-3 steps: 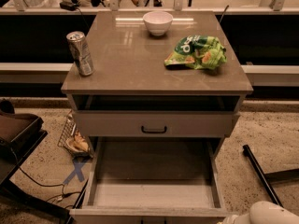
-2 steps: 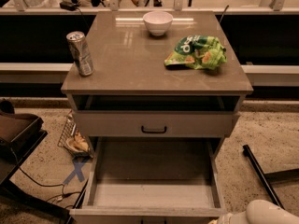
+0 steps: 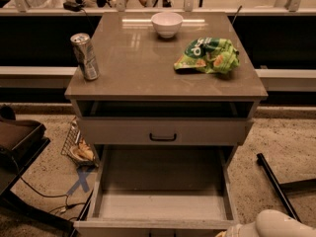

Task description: Close middle drawer

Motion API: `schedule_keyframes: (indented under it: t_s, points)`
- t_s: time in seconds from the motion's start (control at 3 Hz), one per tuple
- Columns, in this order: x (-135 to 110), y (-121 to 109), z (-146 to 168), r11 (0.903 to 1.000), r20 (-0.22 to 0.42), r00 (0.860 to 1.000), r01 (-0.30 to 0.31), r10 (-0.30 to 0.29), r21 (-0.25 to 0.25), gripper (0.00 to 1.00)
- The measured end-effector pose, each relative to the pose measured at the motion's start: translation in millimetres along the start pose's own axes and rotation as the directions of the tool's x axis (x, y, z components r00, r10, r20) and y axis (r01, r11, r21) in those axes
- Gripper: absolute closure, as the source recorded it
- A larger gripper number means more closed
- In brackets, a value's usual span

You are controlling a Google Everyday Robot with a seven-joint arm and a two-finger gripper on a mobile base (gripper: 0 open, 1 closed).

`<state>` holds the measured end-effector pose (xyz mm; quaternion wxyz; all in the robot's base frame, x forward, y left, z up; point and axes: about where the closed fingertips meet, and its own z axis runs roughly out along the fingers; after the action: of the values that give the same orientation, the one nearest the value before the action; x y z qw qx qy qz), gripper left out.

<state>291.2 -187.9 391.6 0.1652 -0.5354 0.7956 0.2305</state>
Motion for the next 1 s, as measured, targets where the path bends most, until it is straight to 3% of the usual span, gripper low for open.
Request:
schedule_keyframes:
  t_s: [0.67,1.0]
  points:
    - [-27.8,-14.6,15.8,0.9967,0.005,0.997,0.077,-0.076,-0.028,1.0]
    - [-71.7,-64.1,37.3,0.9824,0.019,0.983,0.181,-0.181,-0.044,1.0]
